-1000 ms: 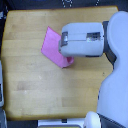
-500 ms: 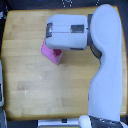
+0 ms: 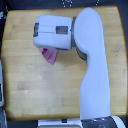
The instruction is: Folding a cloth
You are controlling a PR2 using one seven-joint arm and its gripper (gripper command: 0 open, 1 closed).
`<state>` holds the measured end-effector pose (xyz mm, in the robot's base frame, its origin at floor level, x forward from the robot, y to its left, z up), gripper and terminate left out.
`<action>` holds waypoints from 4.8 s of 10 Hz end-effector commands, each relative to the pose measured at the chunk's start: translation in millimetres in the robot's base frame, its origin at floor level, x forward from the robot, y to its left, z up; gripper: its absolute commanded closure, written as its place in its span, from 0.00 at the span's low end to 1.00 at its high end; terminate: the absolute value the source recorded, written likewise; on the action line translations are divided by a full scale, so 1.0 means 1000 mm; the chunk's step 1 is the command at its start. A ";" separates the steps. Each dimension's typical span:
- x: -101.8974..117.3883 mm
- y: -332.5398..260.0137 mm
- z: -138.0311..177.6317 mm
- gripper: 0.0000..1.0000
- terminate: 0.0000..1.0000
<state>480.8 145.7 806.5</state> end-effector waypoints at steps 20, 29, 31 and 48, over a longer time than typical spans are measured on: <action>0.092 0.063 -0.047 0.00 0.00; 0.085 0.100 0.120 0.00 0.00; 0.110 0.073 0.167 0.00 0.00; -0.015 -0.336 0.223 0.00 0.00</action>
<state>499.1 -76.8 1027.7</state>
